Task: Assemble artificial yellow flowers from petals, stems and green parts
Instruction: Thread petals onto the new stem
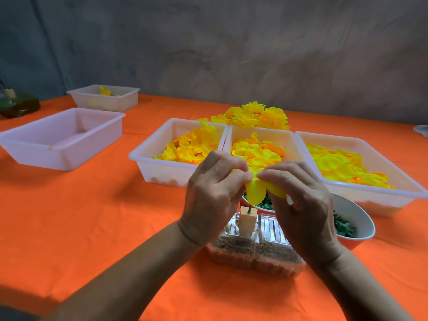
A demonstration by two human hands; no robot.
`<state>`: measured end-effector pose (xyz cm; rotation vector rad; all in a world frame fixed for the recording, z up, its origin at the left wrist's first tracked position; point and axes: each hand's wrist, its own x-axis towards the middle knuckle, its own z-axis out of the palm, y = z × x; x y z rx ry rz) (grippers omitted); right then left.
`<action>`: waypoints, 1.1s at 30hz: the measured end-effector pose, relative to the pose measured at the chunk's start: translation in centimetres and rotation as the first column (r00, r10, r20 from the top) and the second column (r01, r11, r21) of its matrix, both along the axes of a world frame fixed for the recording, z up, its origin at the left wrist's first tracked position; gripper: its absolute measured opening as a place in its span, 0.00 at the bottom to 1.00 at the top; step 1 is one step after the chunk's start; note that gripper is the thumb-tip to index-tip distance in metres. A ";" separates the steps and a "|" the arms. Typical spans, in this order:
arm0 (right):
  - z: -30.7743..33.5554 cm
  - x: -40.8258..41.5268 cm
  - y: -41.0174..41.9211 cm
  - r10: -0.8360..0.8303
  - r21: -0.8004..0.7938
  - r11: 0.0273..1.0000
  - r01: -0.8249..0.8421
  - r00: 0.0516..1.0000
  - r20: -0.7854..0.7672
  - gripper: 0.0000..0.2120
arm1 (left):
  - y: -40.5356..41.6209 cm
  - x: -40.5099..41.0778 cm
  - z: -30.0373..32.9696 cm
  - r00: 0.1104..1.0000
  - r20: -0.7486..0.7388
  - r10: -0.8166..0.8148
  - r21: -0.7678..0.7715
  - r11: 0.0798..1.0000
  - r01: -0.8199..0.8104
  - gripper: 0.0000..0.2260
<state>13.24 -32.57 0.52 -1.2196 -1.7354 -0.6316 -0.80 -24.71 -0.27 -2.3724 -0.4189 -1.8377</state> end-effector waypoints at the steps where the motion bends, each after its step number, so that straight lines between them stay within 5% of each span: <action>1: 0.0 0.0 0.0 -0.007 0.012 1.000 0.007 1.000 0.015 0.07 | 0.1 0.0 0.0 1.000 -0.002 0.000 0.016 1.000 0.000 0.09; 9: -1.1 0.2 0.2 -0.033 0.043 0.999 0.032 0.999 0.010 0.06 | 0.6 -0.4 -0.4 0.991 -0.108 0.074 0.160 0.986 -0.056 0.05; 33: -3.9 0.8 -0.1 0.024 -0.052 0.998 -0.025 1.000 -0.007 0.04 | 0.4 -1.3 -2.7 0.970 -0.240 0.037 0.130 0.992 -0.006 0.09</action>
